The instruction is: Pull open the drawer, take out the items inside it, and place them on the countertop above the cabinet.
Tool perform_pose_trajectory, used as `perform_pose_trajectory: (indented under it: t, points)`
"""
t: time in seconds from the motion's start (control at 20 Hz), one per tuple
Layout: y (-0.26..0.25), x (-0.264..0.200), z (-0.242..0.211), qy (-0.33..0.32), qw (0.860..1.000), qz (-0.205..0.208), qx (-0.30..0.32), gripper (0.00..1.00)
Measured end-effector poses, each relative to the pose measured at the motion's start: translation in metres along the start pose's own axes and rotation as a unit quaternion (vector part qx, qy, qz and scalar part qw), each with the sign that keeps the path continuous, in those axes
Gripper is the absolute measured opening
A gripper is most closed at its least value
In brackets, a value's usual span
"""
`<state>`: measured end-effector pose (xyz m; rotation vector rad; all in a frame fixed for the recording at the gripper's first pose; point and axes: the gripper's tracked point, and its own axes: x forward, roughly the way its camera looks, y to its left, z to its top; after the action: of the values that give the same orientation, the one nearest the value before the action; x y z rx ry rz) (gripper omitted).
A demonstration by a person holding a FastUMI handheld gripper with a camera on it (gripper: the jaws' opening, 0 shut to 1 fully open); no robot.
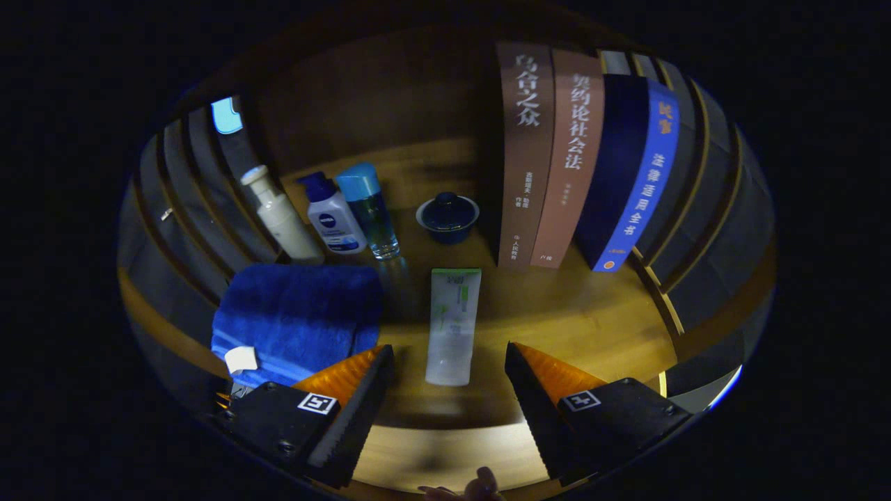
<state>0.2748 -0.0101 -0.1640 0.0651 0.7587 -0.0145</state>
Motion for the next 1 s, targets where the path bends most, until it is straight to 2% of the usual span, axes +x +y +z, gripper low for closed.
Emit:
perform_pose_trajectory:
  t: [0.3, 0.6, 0.8, 1.0]
  points:
    - [0.005, -0.092, -0.040, -0.110, 0.993, 0.018, -0.029, 1.00]
    - [0.006, -0.164, -0.108, -0.189, 0.980, 0.030, -0.049, 1.00]
    - [-0.003, -0.183, -0.154, -0.226, 0.973, 0.022, -0.032, 1.00]
    - [-0.010, -0.186, -0.210, -0.232, 0.972, 0.015, -0.032, 1.00]
